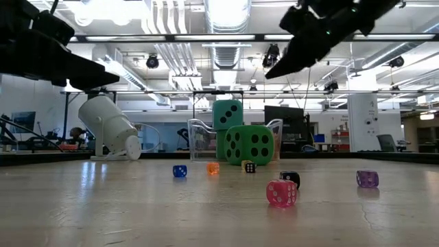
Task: Pick & Place Dice
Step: Put the big green dice into the transparent bin
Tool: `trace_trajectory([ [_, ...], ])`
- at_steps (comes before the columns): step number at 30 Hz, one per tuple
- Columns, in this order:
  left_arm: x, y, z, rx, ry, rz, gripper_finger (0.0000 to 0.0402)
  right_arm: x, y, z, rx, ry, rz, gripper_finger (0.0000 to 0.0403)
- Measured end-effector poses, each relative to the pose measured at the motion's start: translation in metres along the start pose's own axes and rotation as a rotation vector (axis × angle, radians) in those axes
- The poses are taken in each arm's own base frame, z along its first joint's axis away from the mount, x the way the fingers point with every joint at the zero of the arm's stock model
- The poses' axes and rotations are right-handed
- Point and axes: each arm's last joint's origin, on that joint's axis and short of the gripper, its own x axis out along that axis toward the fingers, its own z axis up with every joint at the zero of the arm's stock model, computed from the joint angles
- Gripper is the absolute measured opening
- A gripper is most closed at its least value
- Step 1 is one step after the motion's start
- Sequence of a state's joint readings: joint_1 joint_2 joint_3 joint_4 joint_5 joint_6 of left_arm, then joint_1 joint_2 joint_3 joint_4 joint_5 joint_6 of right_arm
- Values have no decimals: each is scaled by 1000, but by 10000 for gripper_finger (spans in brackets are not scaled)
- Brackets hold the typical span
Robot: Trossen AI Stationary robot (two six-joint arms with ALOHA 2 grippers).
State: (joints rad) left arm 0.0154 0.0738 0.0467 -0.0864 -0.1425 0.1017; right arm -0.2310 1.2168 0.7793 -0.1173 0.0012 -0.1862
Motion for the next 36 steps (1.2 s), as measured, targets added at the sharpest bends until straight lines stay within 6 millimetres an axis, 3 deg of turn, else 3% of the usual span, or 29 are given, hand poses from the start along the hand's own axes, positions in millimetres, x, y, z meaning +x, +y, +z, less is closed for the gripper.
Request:
trace_trajectory([
  [10, 0, 0, 0, 0, 0, 0, 400, 32, -4, 21, 203, 129, 7, 113],
  [17, 0, 0, 0, 1, 1, 0, 400, 49, -8, 35, 236, 241, -13, 127],
  [25, 0, 0, 0, 3, 0, 0, 400, 66, -11, 54, 289, 290, -26, 204],
  [36, 0, 0, 0, 3, 2, 0, 400, 69, -15, 71, 445, 263, -121, 329],
])
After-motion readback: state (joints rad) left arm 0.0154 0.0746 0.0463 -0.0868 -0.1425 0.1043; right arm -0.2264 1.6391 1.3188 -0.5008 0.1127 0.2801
